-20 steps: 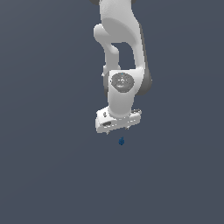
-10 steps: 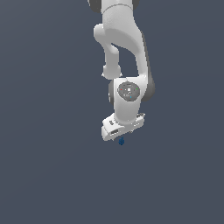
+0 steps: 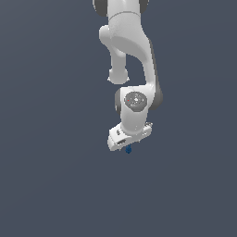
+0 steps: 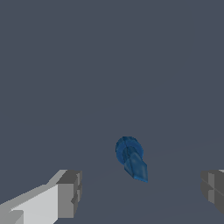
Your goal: Pick up the object and move it to a goal position.
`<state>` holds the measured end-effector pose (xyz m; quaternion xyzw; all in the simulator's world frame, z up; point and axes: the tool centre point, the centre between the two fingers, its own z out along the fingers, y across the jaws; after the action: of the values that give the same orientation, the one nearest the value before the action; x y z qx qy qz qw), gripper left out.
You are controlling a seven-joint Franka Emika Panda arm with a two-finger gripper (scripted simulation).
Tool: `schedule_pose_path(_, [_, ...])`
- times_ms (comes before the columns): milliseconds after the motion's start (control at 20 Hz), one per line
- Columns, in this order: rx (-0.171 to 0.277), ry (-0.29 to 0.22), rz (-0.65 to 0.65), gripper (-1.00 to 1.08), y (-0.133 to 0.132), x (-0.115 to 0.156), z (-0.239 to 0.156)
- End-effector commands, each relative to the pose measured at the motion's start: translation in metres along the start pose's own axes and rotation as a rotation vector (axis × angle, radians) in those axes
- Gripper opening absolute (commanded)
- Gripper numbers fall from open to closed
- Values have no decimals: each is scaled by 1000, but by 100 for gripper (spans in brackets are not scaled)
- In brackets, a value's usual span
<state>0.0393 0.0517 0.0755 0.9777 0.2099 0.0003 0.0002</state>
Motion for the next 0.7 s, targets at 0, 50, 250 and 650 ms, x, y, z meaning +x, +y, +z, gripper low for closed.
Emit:
schedule_pose_path(0, [1, -1, -2, 100, -1, -1, 14])
schedule_pose_path(50, [1, -1, -2, 100, -1, -1, 20])
schedule_pose_path(250, [1, -1, -4, 100, -1, 0, 32])
schedule_pose_path(650, [1, -1, -4, -100, 0, 1, 33])
